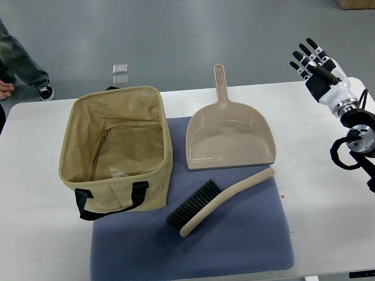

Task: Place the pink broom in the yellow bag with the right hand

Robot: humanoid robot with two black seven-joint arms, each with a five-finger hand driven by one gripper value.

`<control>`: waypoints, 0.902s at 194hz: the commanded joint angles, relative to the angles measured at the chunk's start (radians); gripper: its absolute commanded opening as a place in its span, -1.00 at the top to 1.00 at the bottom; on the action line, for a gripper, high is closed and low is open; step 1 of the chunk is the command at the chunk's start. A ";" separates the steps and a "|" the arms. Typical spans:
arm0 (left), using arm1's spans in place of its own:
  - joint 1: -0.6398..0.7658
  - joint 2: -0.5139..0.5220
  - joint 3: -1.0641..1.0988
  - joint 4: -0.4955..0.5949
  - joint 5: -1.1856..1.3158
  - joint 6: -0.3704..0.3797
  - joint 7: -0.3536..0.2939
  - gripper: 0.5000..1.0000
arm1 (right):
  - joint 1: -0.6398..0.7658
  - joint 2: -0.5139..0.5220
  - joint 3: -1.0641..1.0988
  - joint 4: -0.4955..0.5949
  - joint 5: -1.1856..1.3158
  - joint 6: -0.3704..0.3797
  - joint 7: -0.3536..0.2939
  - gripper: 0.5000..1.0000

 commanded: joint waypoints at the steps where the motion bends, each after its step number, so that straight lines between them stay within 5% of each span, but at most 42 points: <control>1: 0.000 0.000 -0.005 0.003 0.000 0.000 0.000 -1.00 | 0.000 0.002 0.000 0.000 -0.001 0.000 0.000 -0.71; 175: 0.002 0.000 0.000 0.008 0.008 0.000 0.000 -1.00 | 0.002 0.009 -0.002 0.002 -0.010 0.040 -0.011 -0.71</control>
